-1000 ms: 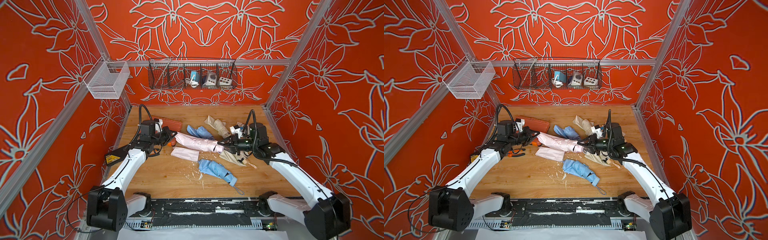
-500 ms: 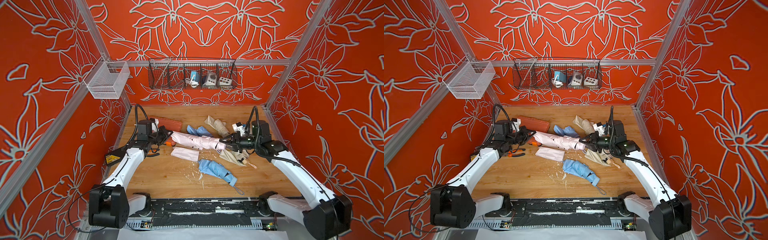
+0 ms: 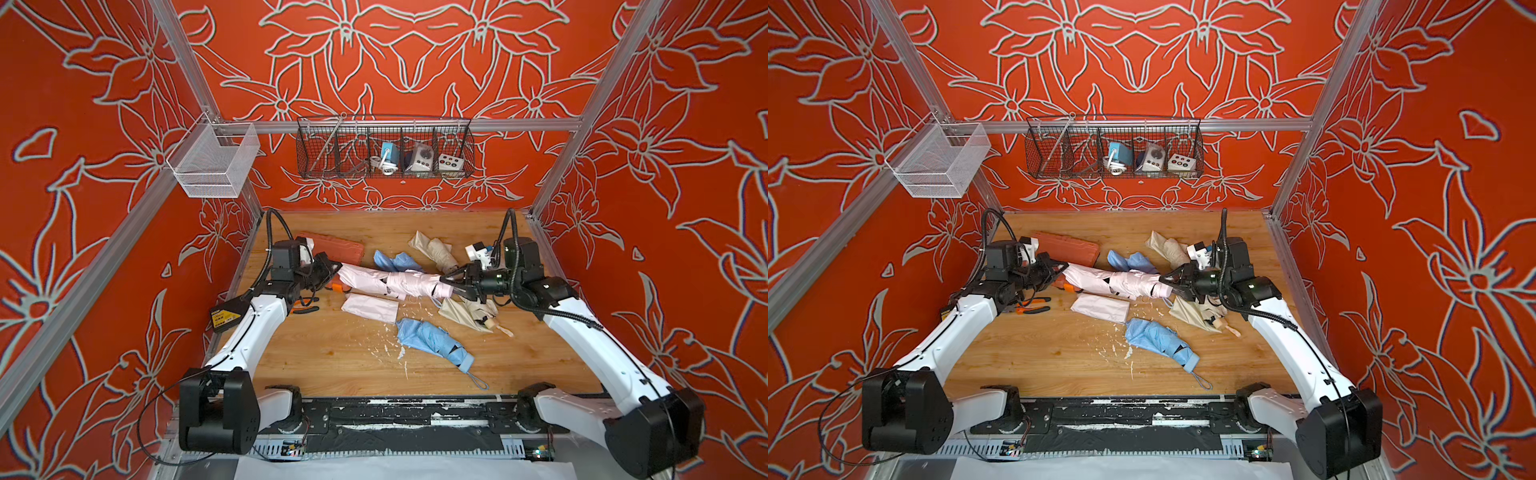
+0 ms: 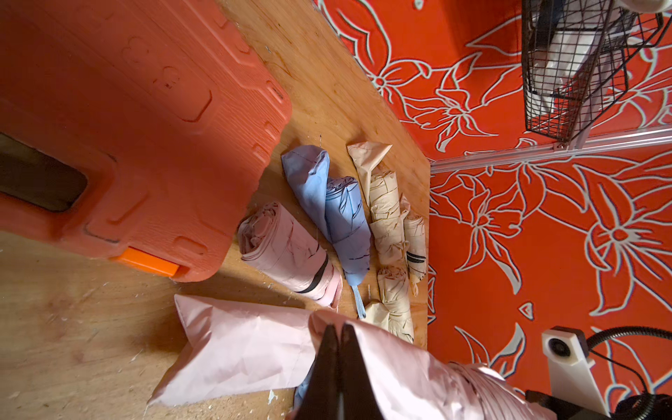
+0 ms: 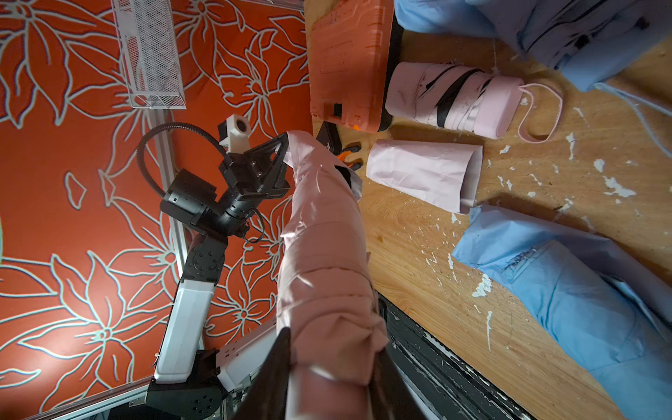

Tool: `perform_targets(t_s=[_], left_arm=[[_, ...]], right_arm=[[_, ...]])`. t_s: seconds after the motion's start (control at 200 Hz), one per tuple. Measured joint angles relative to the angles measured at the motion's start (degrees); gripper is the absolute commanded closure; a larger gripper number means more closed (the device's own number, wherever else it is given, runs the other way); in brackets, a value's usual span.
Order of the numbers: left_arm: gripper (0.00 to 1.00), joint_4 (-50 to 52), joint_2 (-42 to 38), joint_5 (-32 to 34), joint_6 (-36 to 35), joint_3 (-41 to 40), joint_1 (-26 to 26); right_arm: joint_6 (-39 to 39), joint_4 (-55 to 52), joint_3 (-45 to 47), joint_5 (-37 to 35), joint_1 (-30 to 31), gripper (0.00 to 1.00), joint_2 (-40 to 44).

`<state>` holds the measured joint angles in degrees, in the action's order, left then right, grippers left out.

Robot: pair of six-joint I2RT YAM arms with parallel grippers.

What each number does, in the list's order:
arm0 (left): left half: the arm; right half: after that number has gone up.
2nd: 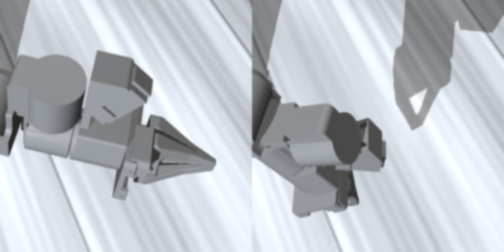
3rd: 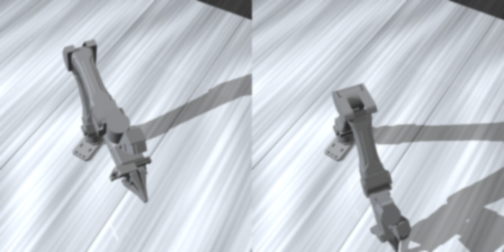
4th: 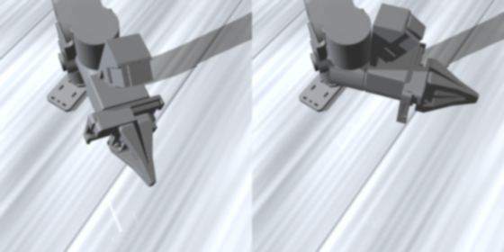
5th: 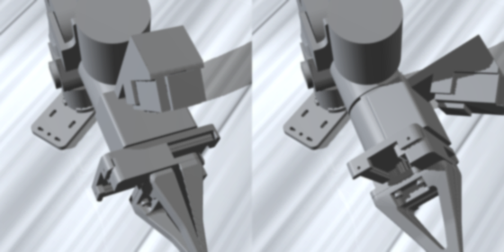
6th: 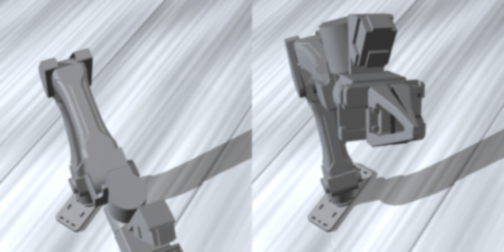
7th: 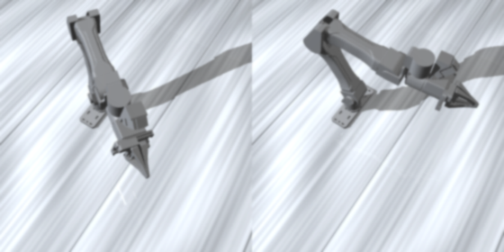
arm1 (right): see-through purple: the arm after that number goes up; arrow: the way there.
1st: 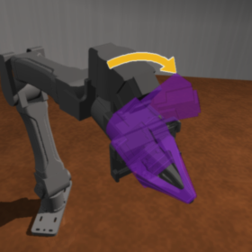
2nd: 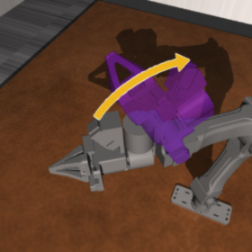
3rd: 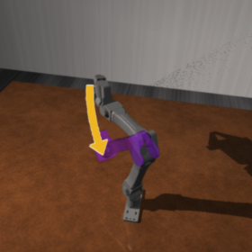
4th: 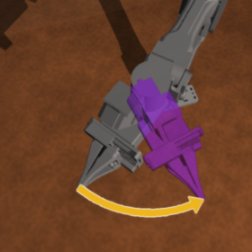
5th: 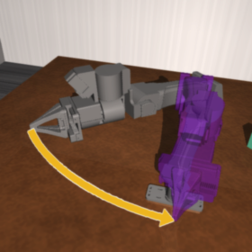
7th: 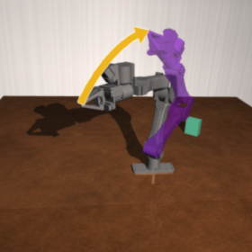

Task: Take umbrellas out of sleeves
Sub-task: Take out the umbrella from the umbrella sleeve, then place the umbrella in the umbrella sleeve.

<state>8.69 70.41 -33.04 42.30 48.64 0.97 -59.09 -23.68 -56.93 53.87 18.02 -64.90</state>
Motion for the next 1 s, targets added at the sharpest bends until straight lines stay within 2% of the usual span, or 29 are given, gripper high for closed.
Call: perform_targets(t_s=[0.205, 0.415, 0.766, 1.001], left_arm=[[1.00, 1.1, -0.2, -0.2, -1.0, -0.3, 0.2], [1.00, 2.0, -2.5, -0.7, -1.0, -4.3, -0.5], [1.00, 4.9, -8.2, -0.8, -1.0, -8.2, -4.4], [1.00, 3.5, -10.8, -4.6, 3.8, -13.1, -7.1]], right_arm=[[2.4, -2.6, -7.0, -0.4, -0.5, 0.98, -1.7], [3.9, -3.7, -12.8, -0.5, -0.5, 0.98, -4.0], [3.3, -2.2, -13.1, -0.4, 0.8, 0.98, -6.2], [2.5, 0.6, -12.3, 0.1, 2.1, 0.98, -6.9]])
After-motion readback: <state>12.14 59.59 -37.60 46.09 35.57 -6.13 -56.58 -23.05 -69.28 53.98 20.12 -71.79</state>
